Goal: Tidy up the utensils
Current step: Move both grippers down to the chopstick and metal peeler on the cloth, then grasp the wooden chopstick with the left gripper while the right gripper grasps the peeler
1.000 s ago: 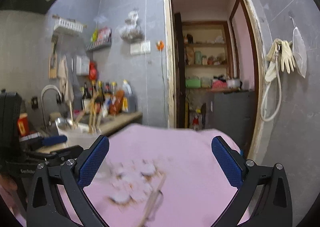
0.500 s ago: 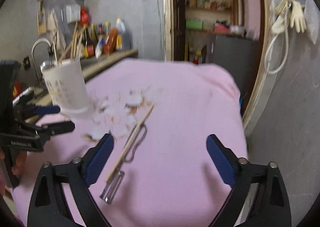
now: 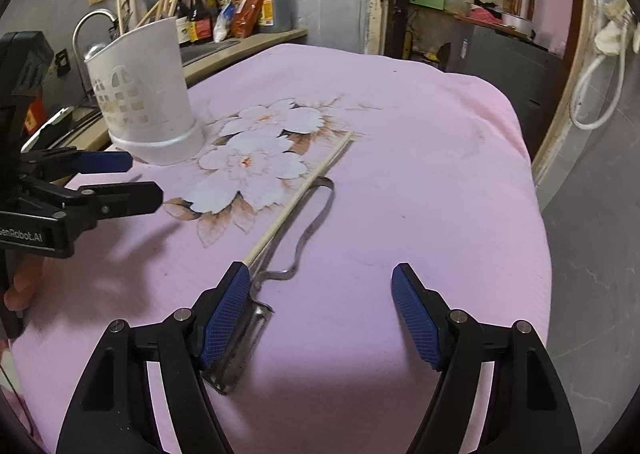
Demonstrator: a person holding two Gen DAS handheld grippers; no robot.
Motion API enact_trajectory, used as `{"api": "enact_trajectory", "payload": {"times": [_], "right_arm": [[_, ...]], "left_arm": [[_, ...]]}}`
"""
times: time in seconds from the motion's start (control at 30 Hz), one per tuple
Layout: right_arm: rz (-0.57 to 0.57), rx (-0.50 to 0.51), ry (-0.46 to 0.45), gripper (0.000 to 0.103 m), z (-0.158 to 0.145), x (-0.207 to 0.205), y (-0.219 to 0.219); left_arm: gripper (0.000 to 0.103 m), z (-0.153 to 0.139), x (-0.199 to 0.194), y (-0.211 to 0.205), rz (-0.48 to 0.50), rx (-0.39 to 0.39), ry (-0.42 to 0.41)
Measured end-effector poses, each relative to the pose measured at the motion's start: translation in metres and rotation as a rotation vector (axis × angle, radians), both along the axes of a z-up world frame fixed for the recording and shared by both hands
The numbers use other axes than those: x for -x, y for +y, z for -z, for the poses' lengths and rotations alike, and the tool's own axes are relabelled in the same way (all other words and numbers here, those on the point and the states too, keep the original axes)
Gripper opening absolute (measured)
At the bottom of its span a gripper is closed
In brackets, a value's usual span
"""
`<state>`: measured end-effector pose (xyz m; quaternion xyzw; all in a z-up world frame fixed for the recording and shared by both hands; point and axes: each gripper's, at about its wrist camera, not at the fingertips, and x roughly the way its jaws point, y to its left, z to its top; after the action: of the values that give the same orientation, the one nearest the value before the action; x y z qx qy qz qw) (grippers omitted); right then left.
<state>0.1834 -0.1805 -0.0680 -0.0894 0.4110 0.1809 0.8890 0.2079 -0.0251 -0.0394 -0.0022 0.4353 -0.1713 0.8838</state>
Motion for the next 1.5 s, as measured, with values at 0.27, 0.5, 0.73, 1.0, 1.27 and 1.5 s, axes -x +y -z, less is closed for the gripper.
{"api": "enact_trajectory", "payload": {"times": [0.27,0.5,0.73,1.0,1.27,1.5], "right_arm": [[-0.01,0.032,0.001,0.057,0.003,0.006,0.001],[0.05,0.029,-0.005,0.016,0.001,-0.002,-0.023],[0.078,0.027,-0.019,0.015,-0.003,-0.008,-0.039],[0.098,0.026,-0.027,0.016,-0.006,-0.009,-0.051],[0.065,-0.005,0.009,0.016,-0.008,-0.016,-0.055],[0.027,0.004,0.05,0.027,-0.01,-0.044,-0.041]], "left_arm": [[0.085,0.002,-0.01,0.0,0.028,0.071,0.076],[0.069,0.0,-0.018,-0.025,0.111,0.033,0.071],[0.046,0.001,-0.033,-0.049,0.184,-0.011,0.068],[0.019,0.008,-0.067,-0.07,0.2,-0.011,0.141],[0.004,0.009,-0.069,-0.068,0.181,-0.06,0.143],[0.003,-0.001,-0.036,-0.036,0.139,-0.05,0.123]]}}
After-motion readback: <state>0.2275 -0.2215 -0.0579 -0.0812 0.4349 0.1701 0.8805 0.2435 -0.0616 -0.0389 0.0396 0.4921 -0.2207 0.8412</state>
